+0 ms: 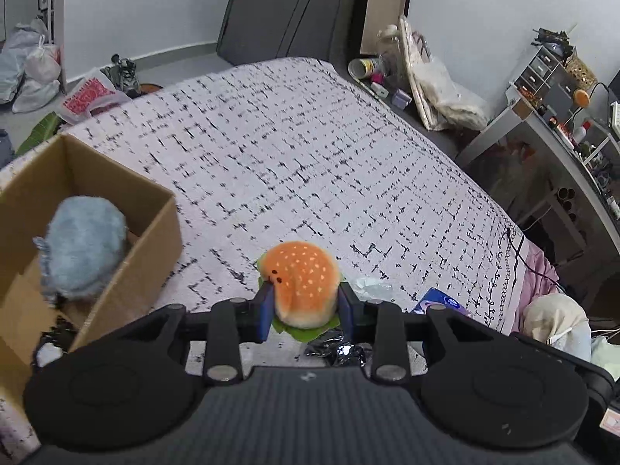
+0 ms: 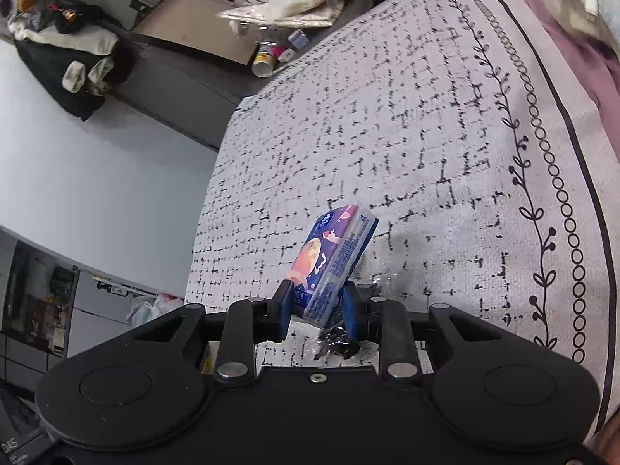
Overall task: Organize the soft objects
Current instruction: 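Grasp the burger plush with the left tool while the right tool grasps the blue tissue pack, then carry the burger plush and tissue pack with both tools and drop them into the box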
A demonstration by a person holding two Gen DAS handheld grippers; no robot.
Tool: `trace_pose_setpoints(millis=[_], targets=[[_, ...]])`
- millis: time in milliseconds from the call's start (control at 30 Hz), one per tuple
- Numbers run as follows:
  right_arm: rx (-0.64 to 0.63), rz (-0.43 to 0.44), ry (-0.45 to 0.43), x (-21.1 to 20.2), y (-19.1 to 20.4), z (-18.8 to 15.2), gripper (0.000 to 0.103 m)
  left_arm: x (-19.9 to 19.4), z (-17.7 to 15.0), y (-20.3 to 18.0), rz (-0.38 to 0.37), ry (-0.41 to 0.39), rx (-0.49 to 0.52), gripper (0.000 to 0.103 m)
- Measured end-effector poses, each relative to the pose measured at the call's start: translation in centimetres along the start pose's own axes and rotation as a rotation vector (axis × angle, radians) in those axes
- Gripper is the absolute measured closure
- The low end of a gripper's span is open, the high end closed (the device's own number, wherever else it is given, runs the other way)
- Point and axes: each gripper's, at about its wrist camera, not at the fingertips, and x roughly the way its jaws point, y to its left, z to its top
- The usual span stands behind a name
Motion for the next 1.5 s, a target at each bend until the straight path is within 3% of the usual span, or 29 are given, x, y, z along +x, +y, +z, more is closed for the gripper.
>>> trace_pose_setpoints(millis=[767, 1500], targets=[[-0.195, -0.012, -0.072, -2.2, 5.2, -3.5, 0.076, -7.7, 0.8, 5.7, 0.06, -0.094, -0.035, 0.07], [-0.35, -0.053, -0.078, -1.5, 9.3, -8.0, 0.076, -8.8, 0.9, 13.7, 0.149, -0.068, -0.108, 0.07]])
